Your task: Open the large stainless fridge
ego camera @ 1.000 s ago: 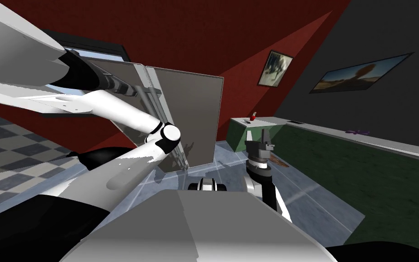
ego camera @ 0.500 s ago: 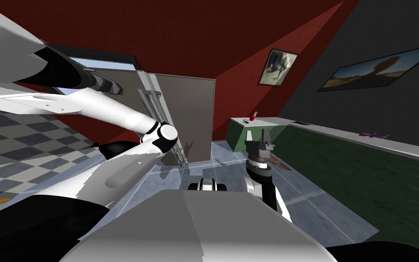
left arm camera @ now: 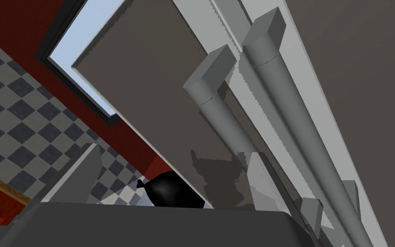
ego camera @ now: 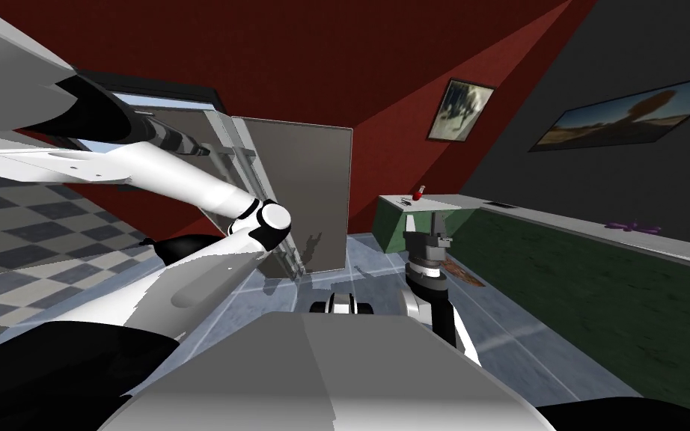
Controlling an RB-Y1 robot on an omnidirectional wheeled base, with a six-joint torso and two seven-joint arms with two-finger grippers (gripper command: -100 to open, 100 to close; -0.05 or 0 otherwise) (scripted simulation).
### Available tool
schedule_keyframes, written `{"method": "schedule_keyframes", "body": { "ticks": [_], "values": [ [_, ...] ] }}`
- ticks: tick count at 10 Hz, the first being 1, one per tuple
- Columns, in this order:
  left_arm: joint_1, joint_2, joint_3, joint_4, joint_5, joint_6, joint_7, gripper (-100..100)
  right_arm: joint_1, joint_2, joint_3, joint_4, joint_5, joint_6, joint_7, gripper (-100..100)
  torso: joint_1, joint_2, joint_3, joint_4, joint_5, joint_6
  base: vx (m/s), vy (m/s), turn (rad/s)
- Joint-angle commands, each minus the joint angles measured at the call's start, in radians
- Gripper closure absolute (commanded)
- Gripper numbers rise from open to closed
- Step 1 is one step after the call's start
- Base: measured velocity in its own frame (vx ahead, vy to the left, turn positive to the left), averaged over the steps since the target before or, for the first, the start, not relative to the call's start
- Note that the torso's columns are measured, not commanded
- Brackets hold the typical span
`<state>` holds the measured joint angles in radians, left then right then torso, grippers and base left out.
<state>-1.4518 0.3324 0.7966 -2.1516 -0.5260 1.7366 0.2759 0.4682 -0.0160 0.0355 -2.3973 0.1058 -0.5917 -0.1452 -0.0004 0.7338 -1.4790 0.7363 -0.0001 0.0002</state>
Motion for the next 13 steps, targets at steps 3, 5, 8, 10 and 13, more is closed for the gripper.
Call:
{"method": "schedule_keyframes", "body": {
  "ticks": [3,5,8,10,13],
  "values": [
    [-0.008,0.024,-0.004,0.046,-0.035,-0.01,0.018,-100,0.0,0.0,0.0,0.0,0.0,0.0,0.0,0,-0.001,0.007,0.005,0.003,0.0,0.0,0.185,-0.015,0.0],
    [-0.012,0.037,-0.006,0.071,-0.053,-0.016,0.027,-100,0.0,0.0,0.0,0.0,0.0,0.0,0.0,0,0.001,0.003,0.002,0.001,0.0,0.0,0.213,-0.011,-0.002],
    [-0.013,0.043,-0.006,0.087,-0.062,-0.021,0.033,-100,0.0,0.0,0.0,0.0,0.0,0.0,0.0,0,0.0,0.005,0.004,0.002,0.0,0.0,0.156,-0.03,0.002],
    [-0.013,0.043,-0.006,0.087,-0.063,-0.022,0.034,100,-0.001,0.0,0.0,0.0,0.0,0.0,0.0,0,0.003,0.011,0.007,0.004,0.001,0.0,0.011,-0.005,0.003],
    [-0.003,0.078,-0.016,0.078,-0.111,-0.03,0.033,100,-0.001,0.0,0.0,0.0,0.0,0.0,0.0,0,-0.002,0.01,0.009,0.003,0.002,-0.003,-0.031,-0.179,0.11]
  ]
}}
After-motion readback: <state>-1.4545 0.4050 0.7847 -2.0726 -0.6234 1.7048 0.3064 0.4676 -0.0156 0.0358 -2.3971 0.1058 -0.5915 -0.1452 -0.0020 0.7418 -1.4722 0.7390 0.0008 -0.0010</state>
